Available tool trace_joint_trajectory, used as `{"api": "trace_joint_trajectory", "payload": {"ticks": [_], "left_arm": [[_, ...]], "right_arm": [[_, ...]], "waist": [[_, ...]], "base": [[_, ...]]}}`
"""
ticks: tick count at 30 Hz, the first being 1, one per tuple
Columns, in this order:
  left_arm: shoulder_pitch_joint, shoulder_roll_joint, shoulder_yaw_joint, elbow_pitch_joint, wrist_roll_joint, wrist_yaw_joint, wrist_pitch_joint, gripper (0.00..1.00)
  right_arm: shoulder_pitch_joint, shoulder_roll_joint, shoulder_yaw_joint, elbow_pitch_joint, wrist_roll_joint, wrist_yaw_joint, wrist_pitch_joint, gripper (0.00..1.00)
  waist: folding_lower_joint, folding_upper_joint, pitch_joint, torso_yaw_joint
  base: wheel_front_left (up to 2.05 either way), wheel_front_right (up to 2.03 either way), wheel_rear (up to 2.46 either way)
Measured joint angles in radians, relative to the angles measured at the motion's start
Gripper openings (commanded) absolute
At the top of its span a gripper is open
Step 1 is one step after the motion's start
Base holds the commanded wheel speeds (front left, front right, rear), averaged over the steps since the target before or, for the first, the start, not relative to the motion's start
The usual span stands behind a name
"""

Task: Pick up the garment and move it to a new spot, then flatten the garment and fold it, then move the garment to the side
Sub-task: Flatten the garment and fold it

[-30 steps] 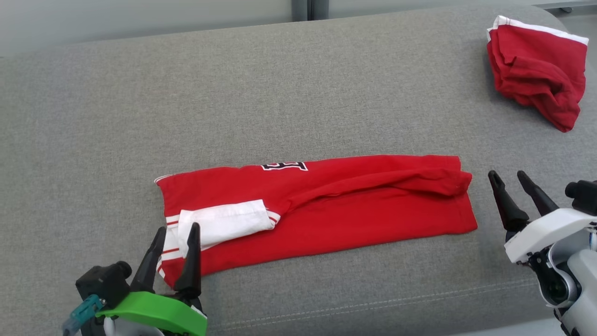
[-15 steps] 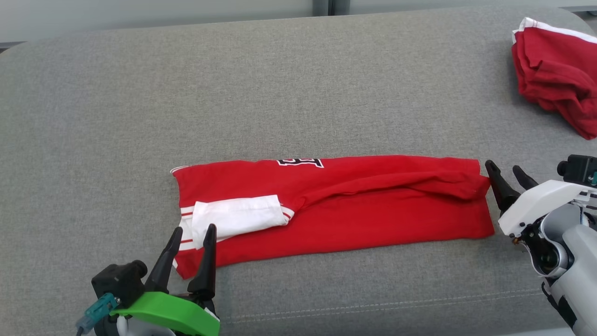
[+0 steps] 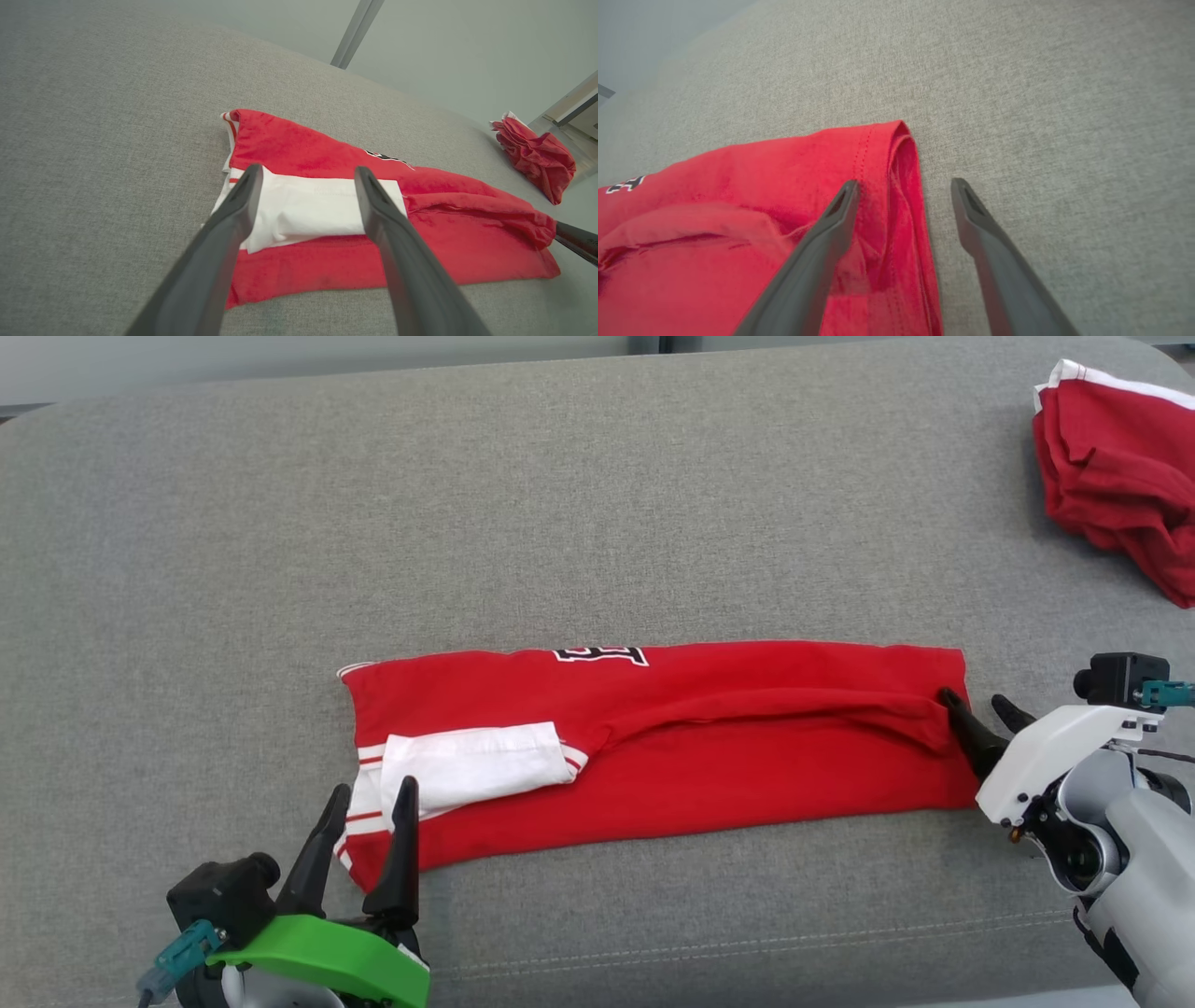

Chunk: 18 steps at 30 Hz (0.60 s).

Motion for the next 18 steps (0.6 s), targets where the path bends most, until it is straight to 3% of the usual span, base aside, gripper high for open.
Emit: {"api": "trace_joint_trajectory", "payload": {"ticks": [18], "left_arm": [[-0.002, 0.000, -0.008, -0.021, 0.016, 0.000, 0.000, 1.00]], "right_arm": [[0.000, -0.013, 0.061, 0.020, -0.020, 0.053, 0.025, 1.00]], "waist": [[0.0000, 0.0000, 0.007, -0.007]], "base": [[0.00, 0.00, 0.00]]}}
